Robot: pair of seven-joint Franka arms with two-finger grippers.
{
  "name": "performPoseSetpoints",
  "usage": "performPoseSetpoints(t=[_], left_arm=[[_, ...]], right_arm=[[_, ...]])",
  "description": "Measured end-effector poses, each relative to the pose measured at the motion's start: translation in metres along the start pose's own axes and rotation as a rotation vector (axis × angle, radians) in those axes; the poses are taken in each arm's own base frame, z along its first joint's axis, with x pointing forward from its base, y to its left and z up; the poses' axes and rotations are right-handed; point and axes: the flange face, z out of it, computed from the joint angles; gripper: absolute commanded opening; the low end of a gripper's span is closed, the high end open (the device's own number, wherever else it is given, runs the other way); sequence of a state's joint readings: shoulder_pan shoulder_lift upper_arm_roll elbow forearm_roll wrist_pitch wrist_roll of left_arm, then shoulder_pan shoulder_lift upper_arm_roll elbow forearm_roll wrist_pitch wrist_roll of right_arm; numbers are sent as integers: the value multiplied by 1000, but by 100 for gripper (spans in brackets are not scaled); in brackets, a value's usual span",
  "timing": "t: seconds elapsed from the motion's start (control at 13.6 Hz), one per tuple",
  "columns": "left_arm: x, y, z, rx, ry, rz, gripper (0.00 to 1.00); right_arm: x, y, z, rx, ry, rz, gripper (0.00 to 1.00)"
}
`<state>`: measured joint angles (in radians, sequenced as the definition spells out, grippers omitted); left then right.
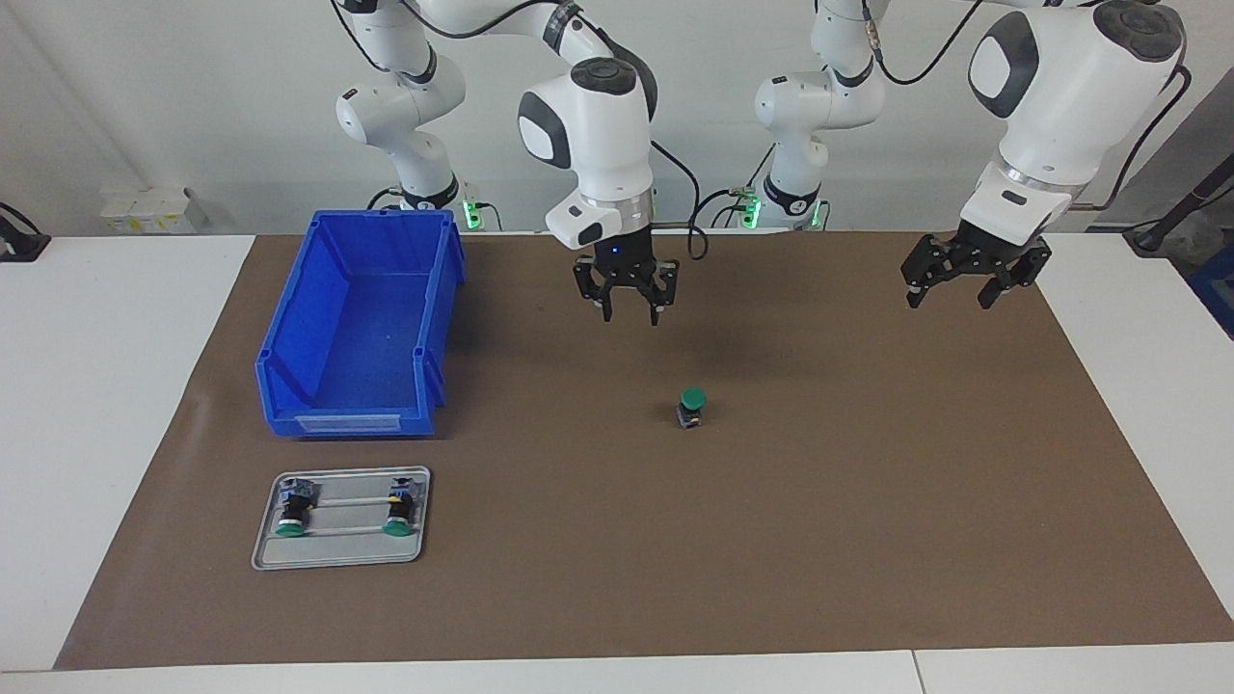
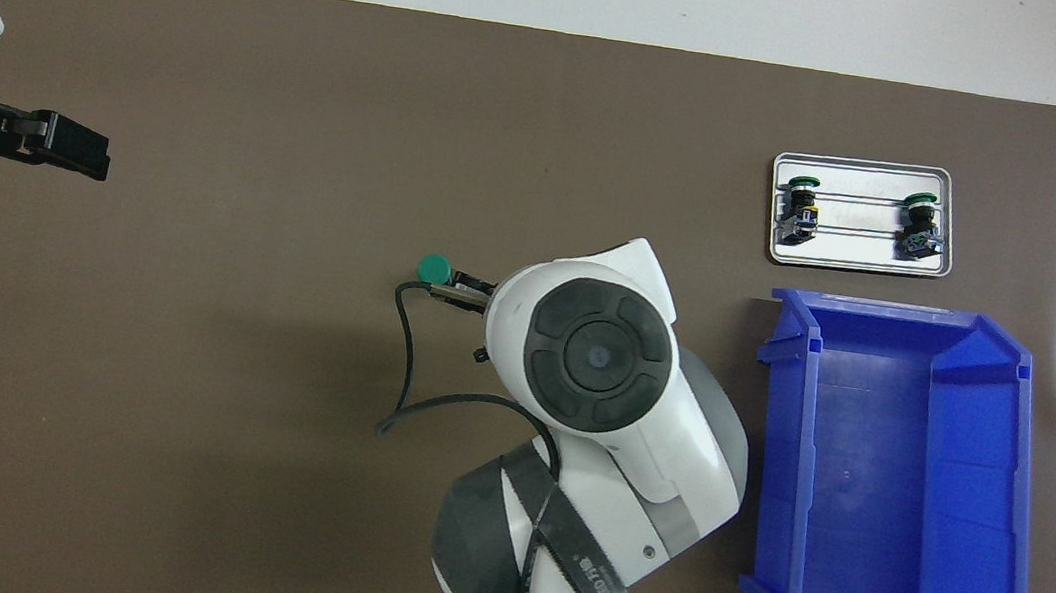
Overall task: Place and press button with both arms
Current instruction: 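Reach the right gripper over to the green button, then close the right gripper around the green button and lift it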
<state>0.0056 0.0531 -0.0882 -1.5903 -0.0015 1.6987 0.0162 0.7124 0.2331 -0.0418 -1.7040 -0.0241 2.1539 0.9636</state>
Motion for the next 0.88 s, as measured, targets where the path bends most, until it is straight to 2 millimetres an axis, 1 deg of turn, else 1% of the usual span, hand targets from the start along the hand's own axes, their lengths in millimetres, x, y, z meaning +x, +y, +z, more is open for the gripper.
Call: performPoseSetpoints(t=[0.07,0.15,0.22,0.29,0.37,0.51,0.59,0.81,0.88], left_arm=[[0,0,0,0,0,0,100],[0,0,0,0,0,0,100],[0,0,0,0,0,0,100],[0,0,0,0,0,0,100],[0,0,0,0,0,0,100],[0,0,0,0,0,0,100],[0,0,0,0,0,0,100],[0,0,0,0,0,0,100],[0,0,0,0,0,0,100]], right_arm=[[-1,-4,5,2,1,1,57],[-1,-6,8,6,5,-2,67],[-2,-10,11,18,17,-9,80],[-4,-16,18,30,37,-25,87],[-5,-22,28,35,59,-44,91],[-4,-29,52,34,74,-62,93],[-3,-33,67,22,74,-70,93],[-9,-54,130,-34,102,-150,93],[-8,-59,144,-33,121,-171,93]])
